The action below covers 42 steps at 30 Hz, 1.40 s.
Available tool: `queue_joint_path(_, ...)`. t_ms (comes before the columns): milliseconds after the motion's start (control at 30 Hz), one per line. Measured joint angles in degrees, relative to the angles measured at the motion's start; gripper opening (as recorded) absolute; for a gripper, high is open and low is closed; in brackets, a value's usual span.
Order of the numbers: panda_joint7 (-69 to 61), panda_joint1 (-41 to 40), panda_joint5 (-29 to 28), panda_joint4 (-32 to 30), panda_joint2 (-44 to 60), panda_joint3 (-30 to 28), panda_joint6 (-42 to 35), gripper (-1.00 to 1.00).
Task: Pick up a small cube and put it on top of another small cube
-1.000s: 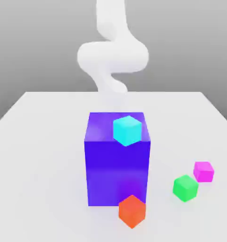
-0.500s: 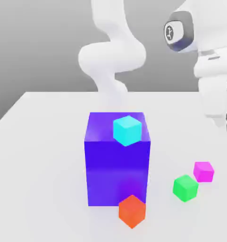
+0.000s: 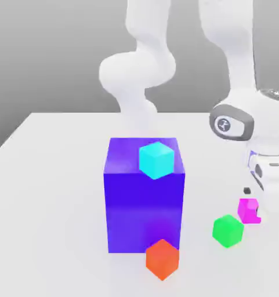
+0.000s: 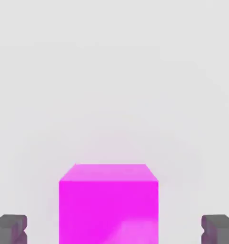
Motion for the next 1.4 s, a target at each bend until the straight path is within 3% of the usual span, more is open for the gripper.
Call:
queue_joint_path(233, 0.04, 0.14, -0.04, 0.01, 0.09, -0.13, -0.01, -1.00)
queue_joint_path(433, -4.61, -2.16, 6.11, -2.23, -11.01, 3.60, -8.81, -1.00)
queue_joint_path(1000, -49.05, -11.69, 9.81, -1.94, -21.96, -1.74, -19.89, -1.00)
queue_joint_path(1333, -51.41, -11.36, 9.79, -1.21, -11.38, -2.41, -10.06, -1.00)
queue_joint_path(1367, -51.14, -11.31, 9.46, -1.23, -10.19, -2.57, -8.91, 1.00)
queue_joint_path(1400, -51.14, -11.32, 9.46, -1.23, -10.19, -2.57, -8.91, 1.00)
